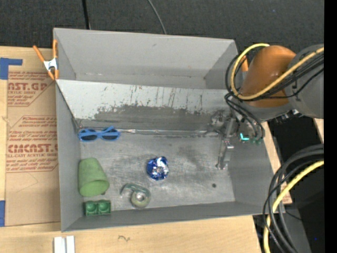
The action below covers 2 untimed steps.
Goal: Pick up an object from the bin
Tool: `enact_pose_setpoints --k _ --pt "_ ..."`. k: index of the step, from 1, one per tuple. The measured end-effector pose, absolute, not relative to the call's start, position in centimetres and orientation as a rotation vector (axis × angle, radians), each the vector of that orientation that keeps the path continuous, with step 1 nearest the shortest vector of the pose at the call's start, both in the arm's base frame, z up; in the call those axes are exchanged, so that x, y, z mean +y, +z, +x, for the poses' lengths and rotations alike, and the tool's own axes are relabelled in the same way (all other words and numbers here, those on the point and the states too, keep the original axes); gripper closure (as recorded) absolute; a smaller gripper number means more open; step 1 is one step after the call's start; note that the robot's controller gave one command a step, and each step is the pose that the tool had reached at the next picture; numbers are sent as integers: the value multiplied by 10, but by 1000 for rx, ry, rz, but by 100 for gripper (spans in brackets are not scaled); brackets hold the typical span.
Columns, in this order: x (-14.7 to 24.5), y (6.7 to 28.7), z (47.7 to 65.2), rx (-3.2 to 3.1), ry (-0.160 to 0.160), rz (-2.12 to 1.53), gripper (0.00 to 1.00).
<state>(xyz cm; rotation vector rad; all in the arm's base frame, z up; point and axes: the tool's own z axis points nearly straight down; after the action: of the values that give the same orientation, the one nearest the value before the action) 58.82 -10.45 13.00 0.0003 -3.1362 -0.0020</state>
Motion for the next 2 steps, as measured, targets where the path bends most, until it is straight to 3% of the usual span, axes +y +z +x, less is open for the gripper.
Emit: enact_pose_setpoints --k 1,2 --pt "-36 163 581 -3142 -4 168 0" --pt "14 71 502 -3123 -1 398 0"
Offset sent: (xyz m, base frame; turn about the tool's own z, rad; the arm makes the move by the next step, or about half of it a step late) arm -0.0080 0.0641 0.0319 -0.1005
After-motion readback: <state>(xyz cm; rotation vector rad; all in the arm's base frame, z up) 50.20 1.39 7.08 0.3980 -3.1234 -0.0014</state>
